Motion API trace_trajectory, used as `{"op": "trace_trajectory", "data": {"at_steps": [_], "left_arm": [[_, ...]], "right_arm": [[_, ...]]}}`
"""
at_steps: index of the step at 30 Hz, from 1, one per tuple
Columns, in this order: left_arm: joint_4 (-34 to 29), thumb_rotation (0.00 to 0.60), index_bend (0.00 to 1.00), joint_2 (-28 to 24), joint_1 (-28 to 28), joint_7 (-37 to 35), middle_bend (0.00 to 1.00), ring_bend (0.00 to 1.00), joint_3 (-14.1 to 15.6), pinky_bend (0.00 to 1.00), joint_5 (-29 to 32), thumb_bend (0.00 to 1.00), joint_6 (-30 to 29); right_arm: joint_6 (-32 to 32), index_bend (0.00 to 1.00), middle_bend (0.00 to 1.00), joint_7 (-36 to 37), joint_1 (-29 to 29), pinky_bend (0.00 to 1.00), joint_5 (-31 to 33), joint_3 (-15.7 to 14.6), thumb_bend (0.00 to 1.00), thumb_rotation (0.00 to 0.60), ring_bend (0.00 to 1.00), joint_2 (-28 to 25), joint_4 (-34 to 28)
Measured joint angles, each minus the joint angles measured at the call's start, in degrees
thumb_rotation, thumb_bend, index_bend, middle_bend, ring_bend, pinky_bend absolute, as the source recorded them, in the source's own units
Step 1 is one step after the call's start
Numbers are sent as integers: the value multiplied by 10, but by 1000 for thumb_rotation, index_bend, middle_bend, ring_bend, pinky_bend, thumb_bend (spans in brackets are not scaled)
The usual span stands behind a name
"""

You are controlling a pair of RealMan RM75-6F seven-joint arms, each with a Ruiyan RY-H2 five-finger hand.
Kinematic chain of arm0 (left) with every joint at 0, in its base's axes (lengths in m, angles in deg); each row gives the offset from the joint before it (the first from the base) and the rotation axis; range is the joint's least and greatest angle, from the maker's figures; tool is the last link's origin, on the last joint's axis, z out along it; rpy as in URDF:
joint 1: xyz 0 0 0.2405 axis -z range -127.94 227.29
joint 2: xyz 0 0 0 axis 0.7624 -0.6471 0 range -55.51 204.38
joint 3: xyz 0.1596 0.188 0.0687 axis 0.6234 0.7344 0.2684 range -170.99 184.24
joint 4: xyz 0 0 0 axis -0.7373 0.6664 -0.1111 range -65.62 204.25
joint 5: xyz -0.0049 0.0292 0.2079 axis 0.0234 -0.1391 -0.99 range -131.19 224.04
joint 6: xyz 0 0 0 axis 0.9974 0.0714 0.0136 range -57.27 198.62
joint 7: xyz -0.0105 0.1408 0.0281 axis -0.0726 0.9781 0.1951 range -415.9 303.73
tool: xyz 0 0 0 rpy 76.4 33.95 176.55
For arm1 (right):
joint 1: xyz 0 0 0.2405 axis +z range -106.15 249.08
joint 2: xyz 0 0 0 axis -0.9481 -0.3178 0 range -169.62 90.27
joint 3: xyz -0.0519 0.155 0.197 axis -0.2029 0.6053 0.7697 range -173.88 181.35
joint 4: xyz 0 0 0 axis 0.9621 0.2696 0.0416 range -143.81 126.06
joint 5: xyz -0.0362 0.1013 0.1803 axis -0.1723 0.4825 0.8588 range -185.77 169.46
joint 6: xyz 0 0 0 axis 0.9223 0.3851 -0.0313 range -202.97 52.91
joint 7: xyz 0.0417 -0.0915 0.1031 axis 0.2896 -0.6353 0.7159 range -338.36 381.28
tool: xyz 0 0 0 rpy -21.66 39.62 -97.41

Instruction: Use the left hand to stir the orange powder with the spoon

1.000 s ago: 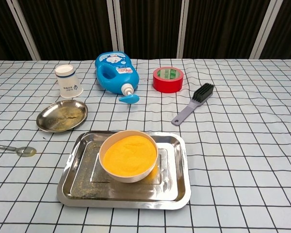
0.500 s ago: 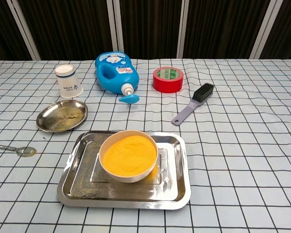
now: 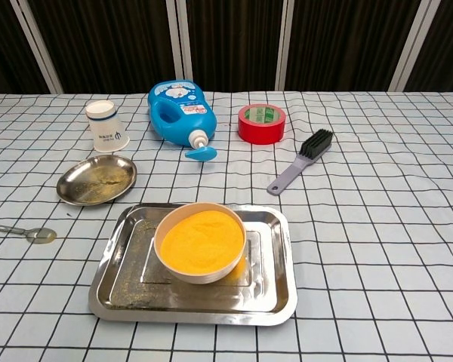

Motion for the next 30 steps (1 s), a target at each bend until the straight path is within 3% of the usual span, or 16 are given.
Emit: {"op": "trace_trajectory", "data": {"at_steps": [3, 8, 20, 30], "left_arm": [[8, 600, 431, 15, 17, 9, 6, 0, -13, 20, 24, 321, 23], [33, 600, 490, 46, 48, 37, 18, 0, -30, 20, 71, 413, 69], [121, 600, 505, 125, 97, 111, 36, 0, -43, 20, 163, 455, 136], [174, 600, 508, 148, 109, 139, 45, 0, -34, 20, 190, 468, 142]], "right_arm": [[-1, 0, 0, 2, 0, 0, 3, 1, 311, 600, 0, 0, 0], [-4, 0, 0, 1, 2, 0, 4, 2, 311, 600, 0, 0, 1], [-10, 0, 0, 3, 4, 0, 10, 4, 311, 600, 0, 1, 1], [-15, 0, 0, 5, 5, 0, 16, 4, 312, 600, 0, 0, -3]]}}
